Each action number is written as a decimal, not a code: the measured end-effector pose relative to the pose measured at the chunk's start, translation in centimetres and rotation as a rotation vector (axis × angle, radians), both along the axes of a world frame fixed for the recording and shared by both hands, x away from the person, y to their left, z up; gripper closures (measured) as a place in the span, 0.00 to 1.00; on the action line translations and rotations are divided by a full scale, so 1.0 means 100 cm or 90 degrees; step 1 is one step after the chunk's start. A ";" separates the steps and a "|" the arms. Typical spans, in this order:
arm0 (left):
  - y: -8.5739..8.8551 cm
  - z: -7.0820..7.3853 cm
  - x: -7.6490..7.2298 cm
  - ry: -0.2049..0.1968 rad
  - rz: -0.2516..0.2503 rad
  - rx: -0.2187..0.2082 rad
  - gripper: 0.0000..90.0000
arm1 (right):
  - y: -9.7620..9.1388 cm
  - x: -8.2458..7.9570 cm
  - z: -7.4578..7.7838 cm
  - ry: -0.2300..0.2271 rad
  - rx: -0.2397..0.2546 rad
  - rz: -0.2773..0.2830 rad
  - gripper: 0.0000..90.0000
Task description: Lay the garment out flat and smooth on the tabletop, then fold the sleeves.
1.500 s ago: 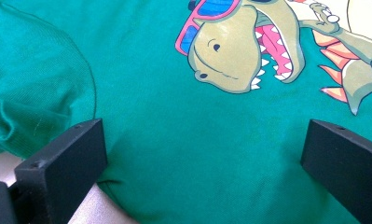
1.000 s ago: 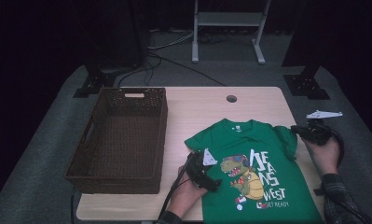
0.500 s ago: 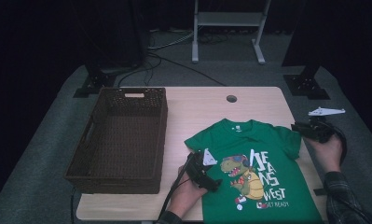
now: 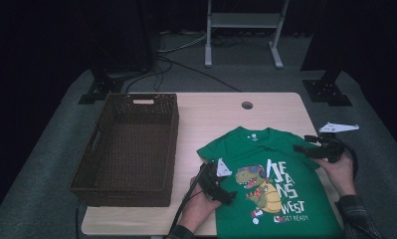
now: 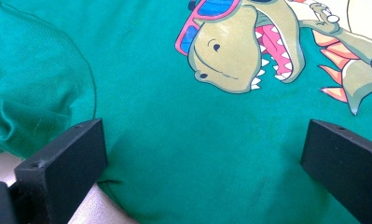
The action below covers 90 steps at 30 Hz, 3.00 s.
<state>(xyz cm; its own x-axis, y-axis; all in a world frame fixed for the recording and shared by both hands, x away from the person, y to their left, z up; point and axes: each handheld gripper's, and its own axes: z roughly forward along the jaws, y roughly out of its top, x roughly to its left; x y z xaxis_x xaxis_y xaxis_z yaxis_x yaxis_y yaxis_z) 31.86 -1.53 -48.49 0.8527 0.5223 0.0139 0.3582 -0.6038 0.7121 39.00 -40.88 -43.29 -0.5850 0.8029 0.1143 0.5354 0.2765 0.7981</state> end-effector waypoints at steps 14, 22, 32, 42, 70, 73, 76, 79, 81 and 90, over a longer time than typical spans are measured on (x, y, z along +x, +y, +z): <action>0.000 0.000 0.000 0.000 0.000 0.000 0.00 | 0.037 -0.025 -0.019 -0.005 -0.042 0.078 0.00; 0.000 0.000 0.000 0.000 0.000 0.000 0.00 | 0.050 -0.037 -0.033 0.006 -0.081 0.088 0.00; 0.000 0.000 -0.001 0.000 0.003 0.000 0.00 | 0.053 -0.039 -0.050 0.047 -0.115 0.089 0.00; 0.000 0.000 -0.003 0.000 0.008 0.000 0.00 | 0.052 -0.044 -0.054 0.027 -0.110 0.084 0.00; -0.007 0.000 -0.044 0.000 -0.004 0.000 0.00 | 0.046 -0.087 -0.055 0.029 -0.109 0.074 0.00; -0.009 0.000 -0.049 0.000 -0.007 0.001 0.00 | 0.043 -0.094 -0.055 0.030 -0.109 0.071 0.00; -0.010 0.000 -0.054 0.000 -0.013 0.002 0.00 | 0.041 -0.100 -0.055 0.029 -0.110 0.072 0.00; -0.010 0.000 -0.056 -0.001 -0.021 0.002 0.00 | 0.040 -0.103 -0.055 0.030 -0.109 0.072 0.00; -0.010 0.000 -0.056 -0.001 -0.022 0.002 0.00 | 0.039 -0.105 -0.055 0.030 -0.110 0.070 0.00; -0.008 0.003 -0.052 0.007 -0.026 -0.007 0.00 | 0.039 -0.105 -0.055 0.031 -0.109 0.070 0.00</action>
<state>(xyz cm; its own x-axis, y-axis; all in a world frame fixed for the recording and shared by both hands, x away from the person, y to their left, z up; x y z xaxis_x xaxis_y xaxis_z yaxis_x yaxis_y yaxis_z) 26.68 -2.37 -48.23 0.8734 0.4870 -0.0011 0.3411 -0.6101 0.7152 28.48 -36.95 -48.77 -0.6676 0.7444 0.0112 0.5307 0.4652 0.7085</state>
